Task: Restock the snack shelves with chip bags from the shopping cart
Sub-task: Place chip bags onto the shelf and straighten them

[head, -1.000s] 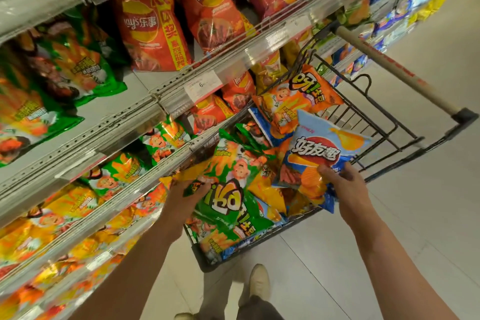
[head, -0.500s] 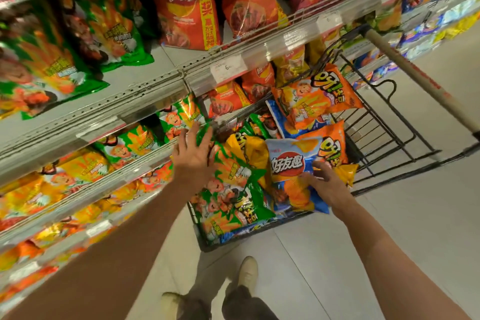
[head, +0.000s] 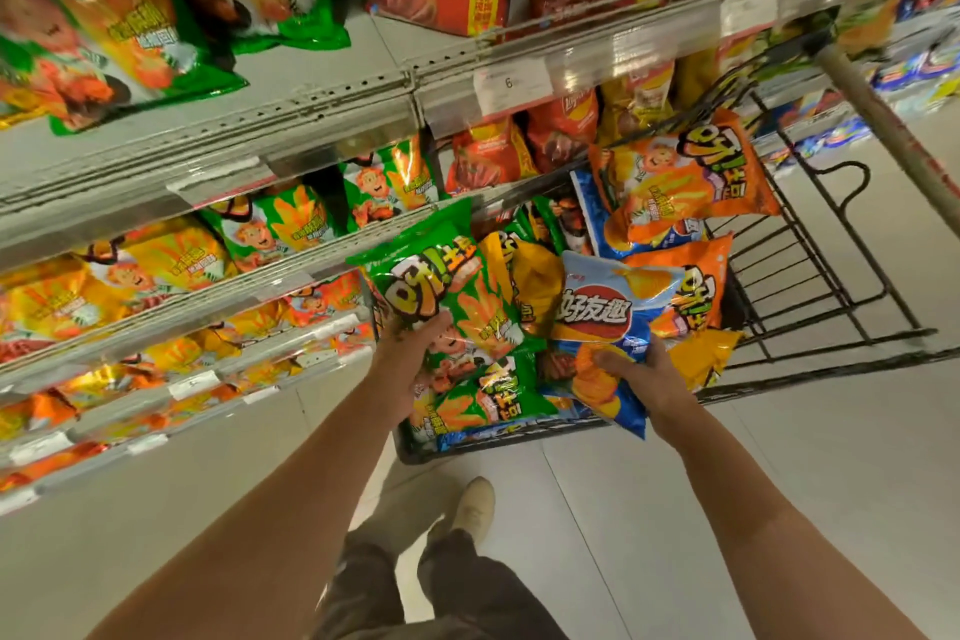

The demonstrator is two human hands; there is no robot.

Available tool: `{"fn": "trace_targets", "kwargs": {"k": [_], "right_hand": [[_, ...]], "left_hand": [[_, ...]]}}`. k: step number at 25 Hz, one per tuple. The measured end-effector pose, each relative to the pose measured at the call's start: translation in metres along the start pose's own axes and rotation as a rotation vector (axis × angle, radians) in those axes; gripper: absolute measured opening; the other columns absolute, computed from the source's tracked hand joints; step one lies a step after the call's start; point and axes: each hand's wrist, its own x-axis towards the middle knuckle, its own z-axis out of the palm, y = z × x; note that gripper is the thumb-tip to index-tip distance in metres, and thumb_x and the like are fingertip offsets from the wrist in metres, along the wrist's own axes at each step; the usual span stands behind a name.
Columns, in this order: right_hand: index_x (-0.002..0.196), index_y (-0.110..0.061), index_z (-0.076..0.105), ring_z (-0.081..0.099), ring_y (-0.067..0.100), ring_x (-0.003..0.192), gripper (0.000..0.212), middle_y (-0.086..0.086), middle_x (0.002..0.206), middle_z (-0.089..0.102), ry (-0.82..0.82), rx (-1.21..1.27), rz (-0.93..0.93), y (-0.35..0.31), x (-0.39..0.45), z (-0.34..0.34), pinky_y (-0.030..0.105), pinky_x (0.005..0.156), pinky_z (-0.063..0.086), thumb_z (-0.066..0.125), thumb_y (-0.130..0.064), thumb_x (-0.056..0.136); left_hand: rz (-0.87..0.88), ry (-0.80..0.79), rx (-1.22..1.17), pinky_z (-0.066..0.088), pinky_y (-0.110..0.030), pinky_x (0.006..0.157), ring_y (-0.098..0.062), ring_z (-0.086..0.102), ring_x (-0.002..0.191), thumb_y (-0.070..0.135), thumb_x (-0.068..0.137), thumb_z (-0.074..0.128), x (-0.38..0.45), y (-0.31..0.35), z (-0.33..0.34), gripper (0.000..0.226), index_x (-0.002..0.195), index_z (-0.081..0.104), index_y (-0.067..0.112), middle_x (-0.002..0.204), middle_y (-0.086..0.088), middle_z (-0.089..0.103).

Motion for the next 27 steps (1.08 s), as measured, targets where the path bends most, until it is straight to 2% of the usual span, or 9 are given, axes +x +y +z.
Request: {"fn": "trace_targets", "kwargs": {"k": [2,4,6,9,13,16,19,25,27], "right_hand": [[0.132,-0.02,0.057,0.077,0.024,0.092,0.054,0.006,0.111,0.077,-0.033,0.06,-0.023,-0.006,-0.005,-0.009,0.034,0.068,0.063,0.078,-0.008,0.083],[0.128,-0.023,0.062,0.076,0.025,0.096,0.053,0.006,0.112,0.077,-0.096,0.09,-0.048,-0.013,-0.009,-0.018,0.032,0.068,0.062,0.079,-0.01,0.08],[0.126,-0.026,0.064,0.074,0.029,0.104,0.053,0.007,0.118,0.075,-0.171,0.079,-0.07,-0.021,-0.015,-0.018,0.034,0.073,0.062,0.081,-0.013,0.077],[0.129,-0.025,0.064,0.072,0.023,0.11,0.054,0.003,0.122,0.074,-0.228,0.049,-0.119,-0.036,-0.031,-0.003,0.027,0.075,0.061,0.08,-0.014,0.079],[0.12,-0.03,0.066,0.074,0.004,0.097,0.047,-0.013,0.11,0.077,-0.237,0.008,-0.171,-0.049,-0.064,0.032,0.016,0.071,0.058,0.083,-0.021,0.077],[0.115,-0.036,0.062,0.071,-0.003,0.09,0.047,-0.023,0.1,0.075,-0.259,-0.03,-0.164,-0.053,-0.09,0.068,0.023,0.083,0.054,0.083,-0.027,0.074],[0.116,-0.028,0.064,0.076,0.006,0.088,0.045,-0.011,0.102,0.079,-0.345,-0.025,-0.174,-0.049,-0.12,0.112,0.019,0.065,0.059,0.08,-0.019,0.075],[0.12,-0.024,0.062,0.077,0.02,0.094,0.05,0.0,0.106,0.079,-0.451,-0.071,-0.168,0.0,-0.196,0.206,0.026,0.066,0.062,0.08,-0.021,0.074],[0.124,-0.027,0.059,0.075,0.025,0.1,0.055,0.002,0.111,0.078,-0.481,-0.071,-0.157,0.025,-0.221,0.235,0.032,0.071,0.063,0.08,-0.021,0.073]], "left_hand": [[0.106,-0.007,0.068,0.05,-0.037,0.087,-0.018,0.067,0.109,0.033,0.083,0.081,-0.008,0.009,-0.01,0.041,0.121,0.062,0.035,0.116,0.003,0.074],[0.173,-0.019,0.132,0.052,-0.038,0.089,-0.017,0.069,0.104,0.037,0.081,0.082,-0.015,0.017,-0.023,0.046,0.122,0.062,0.031,0.111,0.005,0.075],[0.246,-0.02,0.178,0.054,-0.033,0.077,-0.016,0.073,0.096,0.036,0.079,0.084,-0.027,0.025,-0.036,0.046,0.118,0.063,0.026,0.102,0.005,0.077],[0.284,0.006,0.175,0.055,-0.02,0.056,0.0,0.073,0.075,0.038,0.079,0.085,-0.053,0.031,-0.054,0.045,0.116,0.061,0.03,0.092,0.011,0.076],[0.29,-0.056,0.06,0.062,-0.033,0.074,-0.011,0.076,0.093,0.034,0.084,0.081,-0.088,0.03,-0.089,0.034,0.115,0.068,0.035,0.113,0.005,0.077],[0.258,-0.088,-0.01,0.06,-0.049,0.087,-0.028,0.074,0.103,0.035,0.083,0.081,-0.112,0.025,-0.127,0.04,0.12,0.066,0.033,0.117,-0.001,0.076],[0.254,-0.091,-0.047,0.058,-0.049,0.092,-0.029,0.074,0.105,0.037,0.084,0.08,-0.136,0.012,-0.175,0.044,0.124,0.063,0.031,0.118,-0.002,0.076],[0.292,-0.019,-0.13,0.063,-0.038,0.069,-0.03,0.077,0.093,0.029,0.086,0.078,-0.192,-0.044,-0.287,0.037,0.121,0.066,0.022,0.106,-0.006,0.079],[0.293,-0.008,-0.161,0.063,-0.038,0.07,-0.031,0.077,0.092,0.03,0.084,0.08,-0.211,-0.066,-0.325,0.039,0.12,0.067,0.024,0.106,-0.006,0.079]]}}
